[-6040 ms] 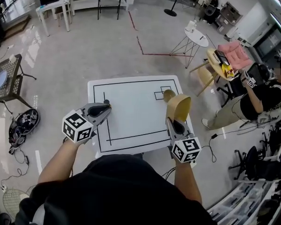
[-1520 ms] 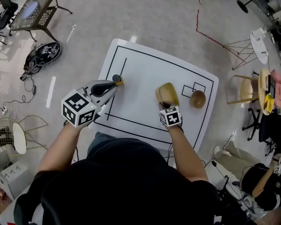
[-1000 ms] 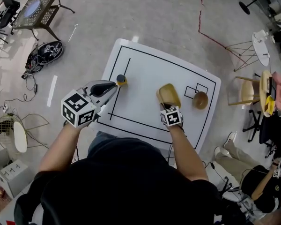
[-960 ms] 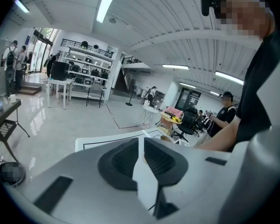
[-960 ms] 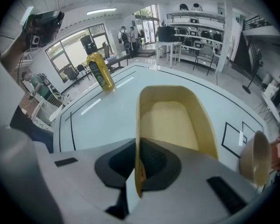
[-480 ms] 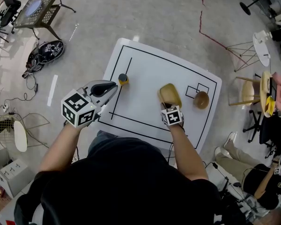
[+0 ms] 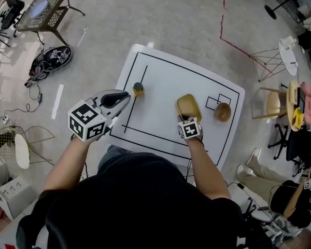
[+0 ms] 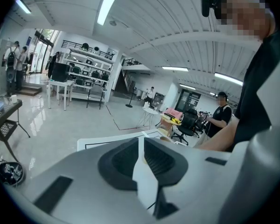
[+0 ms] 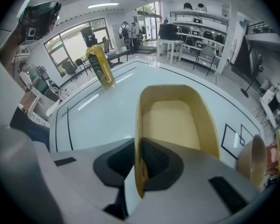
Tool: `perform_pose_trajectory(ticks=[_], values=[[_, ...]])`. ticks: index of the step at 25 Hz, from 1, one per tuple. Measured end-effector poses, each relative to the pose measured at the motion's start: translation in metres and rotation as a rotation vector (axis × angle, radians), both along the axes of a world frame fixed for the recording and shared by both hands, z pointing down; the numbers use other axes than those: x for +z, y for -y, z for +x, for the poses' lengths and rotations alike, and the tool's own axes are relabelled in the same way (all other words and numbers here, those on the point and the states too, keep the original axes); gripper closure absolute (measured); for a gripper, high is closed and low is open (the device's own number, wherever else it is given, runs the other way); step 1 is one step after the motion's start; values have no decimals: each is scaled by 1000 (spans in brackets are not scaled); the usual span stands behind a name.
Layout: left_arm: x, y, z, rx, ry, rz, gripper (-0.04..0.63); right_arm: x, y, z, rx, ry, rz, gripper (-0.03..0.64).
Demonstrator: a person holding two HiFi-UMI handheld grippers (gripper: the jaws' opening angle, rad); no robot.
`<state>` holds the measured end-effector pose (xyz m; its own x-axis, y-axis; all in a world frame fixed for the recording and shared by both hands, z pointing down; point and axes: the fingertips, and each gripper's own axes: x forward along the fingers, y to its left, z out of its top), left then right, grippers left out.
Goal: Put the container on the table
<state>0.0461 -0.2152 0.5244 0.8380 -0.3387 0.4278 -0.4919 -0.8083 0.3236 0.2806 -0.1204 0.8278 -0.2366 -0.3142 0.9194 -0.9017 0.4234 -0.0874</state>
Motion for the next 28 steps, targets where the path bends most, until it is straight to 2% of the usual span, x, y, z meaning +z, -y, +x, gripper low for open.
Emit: perform_pose_trajectory(ticks=[12, 28], values=[[-9, -5, -19, -1, -9, 15, 554, -12, 1, 2, 19, -33, 13, 557], [-41, -11, -32, 51, -62, 68, 554, -79, -8, 3, 107, -59, 112, 555]])
